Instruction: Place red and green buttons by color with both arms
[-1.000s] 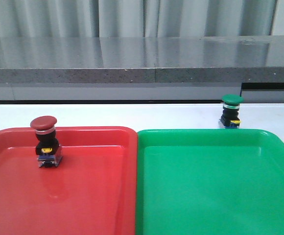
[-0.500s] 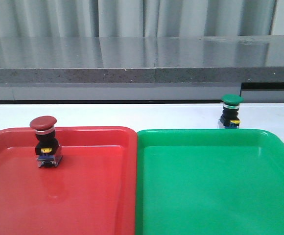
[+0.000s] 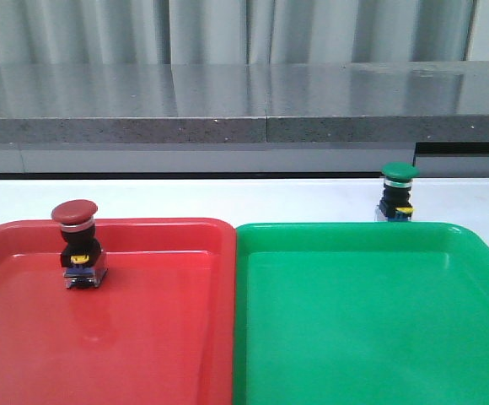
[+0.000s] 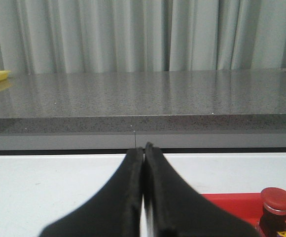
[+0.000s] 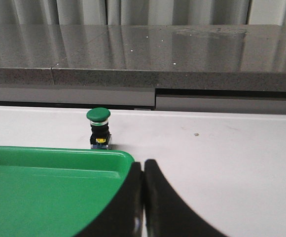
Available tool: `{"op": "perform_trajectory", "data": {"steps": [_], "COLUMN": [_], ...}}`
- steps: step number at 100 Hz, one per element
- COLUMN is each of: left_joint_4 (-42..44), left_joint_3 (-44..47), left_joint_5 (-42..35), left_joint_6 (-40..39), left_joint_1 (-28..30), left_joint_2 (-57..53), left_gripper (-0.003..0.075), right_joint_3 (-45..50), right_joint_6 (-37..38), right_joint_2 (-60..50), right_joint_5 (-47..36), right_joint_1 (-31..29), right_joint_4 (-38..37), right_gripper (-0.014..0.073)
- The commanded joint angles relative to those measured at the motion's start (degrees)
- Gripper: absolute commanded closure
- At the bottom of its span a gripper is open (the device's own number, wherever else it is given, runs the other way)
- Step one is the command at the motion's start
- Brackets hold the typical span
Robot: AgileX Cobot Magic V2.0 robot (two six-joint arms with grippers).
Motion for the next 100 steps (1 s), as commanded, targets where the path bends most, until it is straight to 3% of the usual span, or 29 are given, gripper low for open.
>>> {"op": "perform_trajectory", "data": {"steps": [1,21,46,66,100], "left_joint_4": [-0.29,-0.29,-0.29,-0.29,-0.29], "left_joint_3": [2.41,2.41,2.41,2.41,2.41], "left_joint_5": [-4.71,-4.71,-4.71,-4.71,-4.71], "left_joint_6": [-0.62,-0.62,-0.62,-0.62,-0.62], "left_joint_1": [0.12,0.12,0.12,0.12,0.12], "left_joint_2": [-1.64,-1.64,-1.64,-1.64,-1.64], "left_gripper": [0.0739,0.0739,0.0739,0.0739,0.0739], "right_joint_3": [-0.77,-0.77,-2.87,-13.40,-35.23], "right_joint_6": [-0.33,-0.33,-0.33,-0.33,-0.33], "right_joint_2": [-1.28,-1.28,-1.28,2.15,20.51], "right_joint_5": [-4.66,-4.78,-10.96,2.45,20.35], "right_joint_1": [-0.31,-0.31,-0.31,-0.31,-0.31], "right_joint_4": [0.02,0.02,3.84,4.38,4.37], "right_gripper": [0.0660,0.0660,0.0660,0.0660,0.0660]}}
